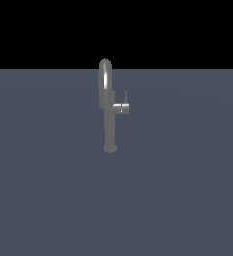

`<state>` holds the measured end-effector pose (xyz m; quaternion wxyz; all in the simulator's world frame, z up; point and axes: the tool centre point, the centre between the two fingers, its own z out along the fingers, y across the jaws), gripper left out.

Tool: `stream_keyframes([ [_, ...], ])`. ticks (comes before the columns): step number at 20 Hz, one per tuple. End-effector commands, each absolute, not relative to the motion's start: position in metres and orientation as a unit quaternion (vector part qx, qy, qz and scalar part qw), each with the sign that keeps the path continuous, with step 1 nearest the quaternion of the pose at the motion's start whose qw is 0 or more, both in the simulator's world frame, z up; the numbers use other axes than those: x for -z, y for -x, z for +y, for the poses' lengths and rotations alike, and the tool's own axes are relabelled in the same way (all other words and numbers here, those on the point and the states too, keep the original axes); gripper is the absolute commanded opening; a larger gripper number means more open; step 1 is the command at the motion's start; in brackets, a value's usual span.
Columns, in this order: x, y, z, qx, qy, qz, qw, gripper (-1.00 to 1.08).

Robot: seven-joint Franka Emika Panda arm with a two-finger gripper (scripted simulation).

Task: Turn on the faucet by rotating a designated handle.

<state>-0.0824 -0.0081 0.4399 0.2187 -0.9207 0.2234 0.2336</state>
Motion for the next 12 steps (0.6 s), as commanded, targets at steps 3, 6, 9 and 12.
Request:
stream_keyframes([
  [3,-0.421,0.059,-0.013,-0.271,0.890,0.261,0.257,-1.00],
  [6,-0.407,0.043,-0.017,-0.296,0.866,0.286,0.283,-1.00],
  [9,-0.391,0.029,-0.021,-0.321,0.839,0.312,0.309,-1.00],
  [12,-0.373,0.015,-0.025,-0.347,0.808,0.337,0.336,-1.00],
])
